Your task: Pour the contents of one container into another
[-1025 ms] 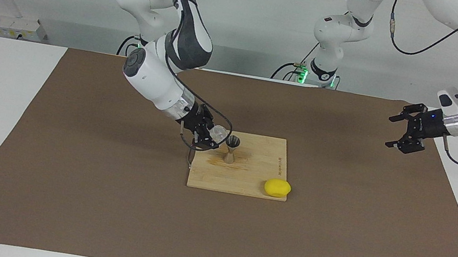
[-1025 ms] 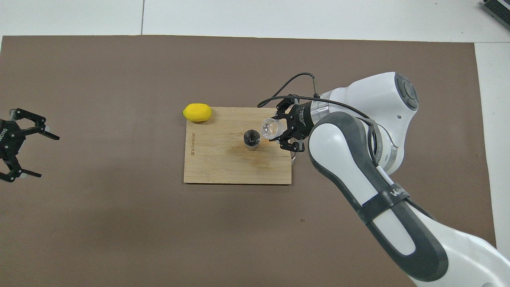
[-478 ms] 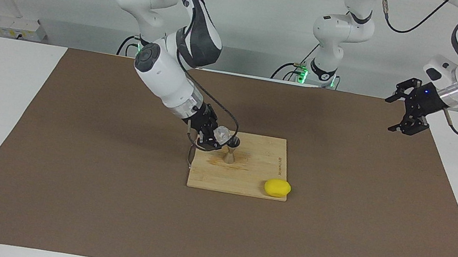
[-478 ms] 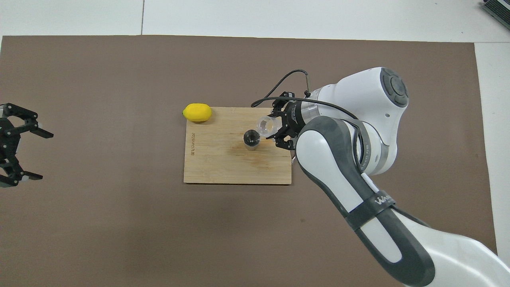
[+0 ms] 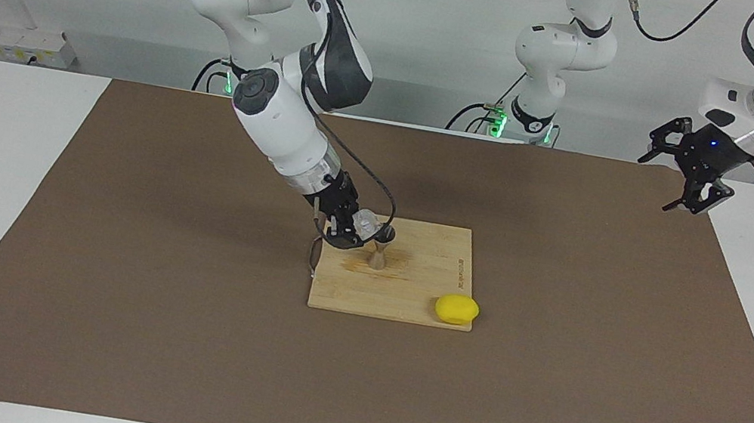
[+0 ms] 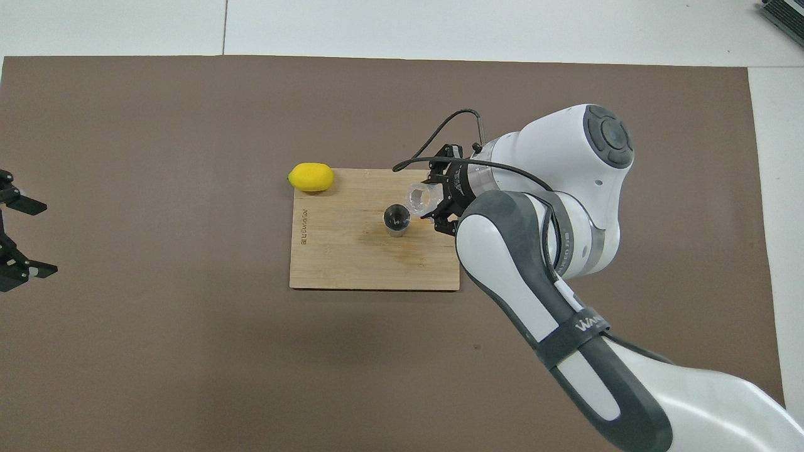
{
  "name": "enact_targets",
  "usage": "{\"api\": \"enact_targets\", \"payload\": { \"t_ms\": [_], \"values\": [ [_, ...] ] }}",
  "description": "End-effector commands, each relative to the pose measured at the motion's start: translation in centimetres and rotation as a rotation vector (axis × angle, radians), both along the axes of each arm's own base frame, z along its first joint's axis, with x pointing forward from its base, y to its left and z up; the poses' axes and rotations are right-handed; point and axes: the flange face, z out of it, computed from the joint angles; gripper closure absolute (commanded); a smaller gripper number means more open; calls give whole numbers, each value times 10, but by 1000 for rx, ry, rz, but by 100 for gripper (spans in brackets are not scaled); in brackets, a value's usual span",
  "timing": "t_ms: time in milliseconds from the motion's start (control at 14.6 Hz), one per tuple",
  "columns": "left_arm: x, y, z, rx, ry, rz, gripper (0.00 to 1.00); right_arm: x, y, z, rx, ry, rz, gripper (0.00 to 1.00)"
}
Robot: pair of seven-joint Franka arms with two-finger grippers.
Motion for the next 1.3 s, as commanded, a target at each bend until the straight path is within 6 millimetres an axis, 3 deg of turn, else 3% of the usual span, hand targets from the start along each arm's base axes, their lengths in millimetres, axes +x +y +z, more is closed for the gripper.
{"api": "enact_targets", "payload": {
  "t_ms": [0,68,410,615,820,1230],
  "values": [
    [-3,-8,5,94,3,303,0,1,10,1,-40,-7,13,100],
    [-2,-9,5,103,6,380,0,-1,11,1,-54,-5,25,100],
    [5,1,9,102,-53,425,0,-5,10,-2,-97,11,64,100],
    [14,7,10,107,-115,517,0,-5,13,5,-106,12,81,100],
    [9,18,5,115,-88,584,0,-7,21,12,-124,27,112,100],
    [8,7,5,117,-76,560,0,-11,28,13,-186,8,127,100]
  ]
}}
